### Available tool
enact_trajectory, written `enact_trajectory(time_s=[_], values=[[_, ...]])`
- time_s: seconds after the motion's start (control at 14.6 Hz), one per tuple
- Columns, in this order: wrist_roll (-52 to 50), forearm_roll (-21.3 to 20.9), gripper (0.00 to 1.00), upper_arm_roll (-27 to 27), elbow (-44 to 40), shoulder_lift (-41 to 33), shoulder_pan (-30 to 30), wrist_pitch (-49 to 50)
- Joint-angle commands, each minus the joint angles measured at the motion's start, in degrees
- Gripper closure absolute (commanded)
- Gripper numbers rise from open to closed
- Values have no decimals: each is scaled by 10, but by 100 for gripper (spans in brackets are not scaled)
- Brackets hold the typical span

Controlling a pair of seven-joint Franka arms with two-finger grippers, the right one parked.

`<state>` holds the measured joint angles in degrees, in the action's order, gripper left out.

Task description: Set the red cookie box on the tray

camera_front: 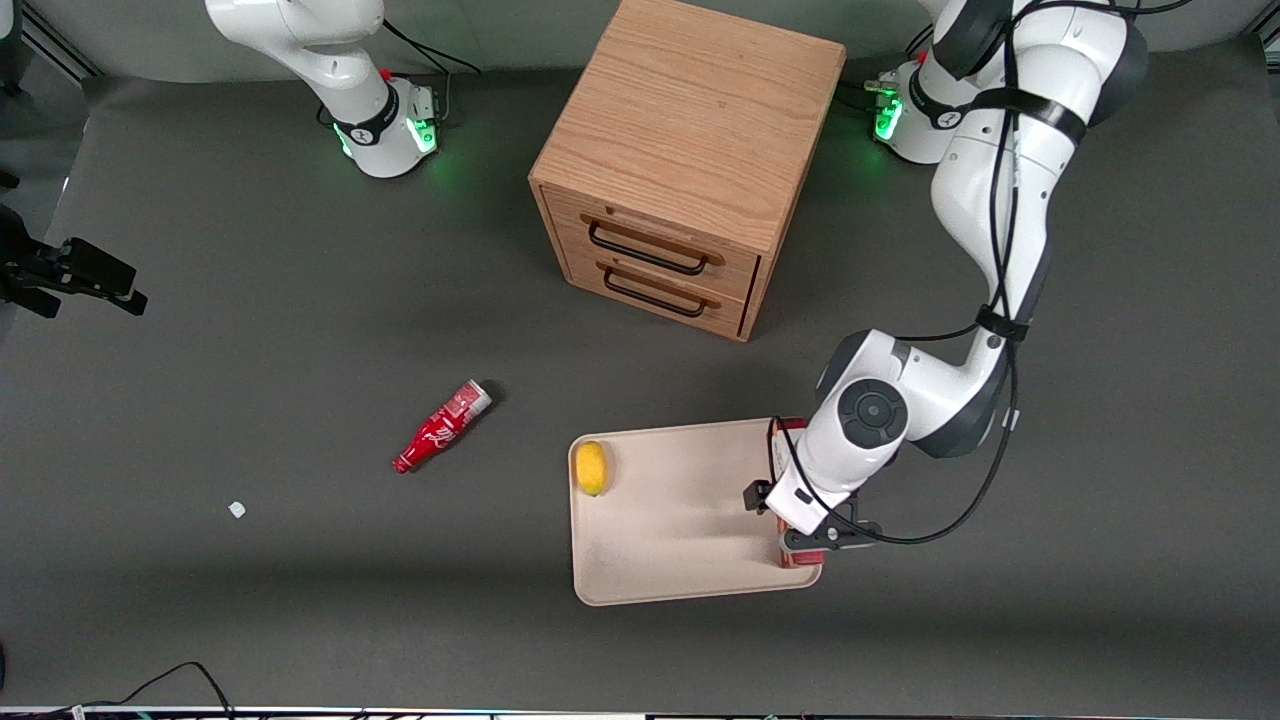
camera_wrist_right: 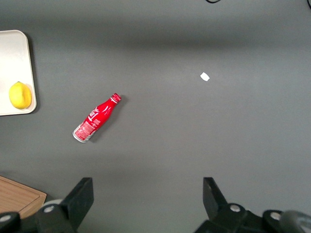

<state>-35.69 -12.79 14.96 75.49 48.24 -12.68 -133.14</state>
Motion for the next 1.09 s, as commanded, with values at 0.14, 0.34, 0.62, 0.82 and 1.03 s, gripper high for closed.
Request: enact_trajectory(time_s=[0.14,0.34,0.62,0.82,1.03], values=[[32,7,0,-3,27,-106,17,90],[72,11,0,0,109,-198,66,111],[172,79,0,2,172,-323,125,214],[234,80,0,2,192,-392,169,285],[253,84,0,2,242,-463,205,295]])
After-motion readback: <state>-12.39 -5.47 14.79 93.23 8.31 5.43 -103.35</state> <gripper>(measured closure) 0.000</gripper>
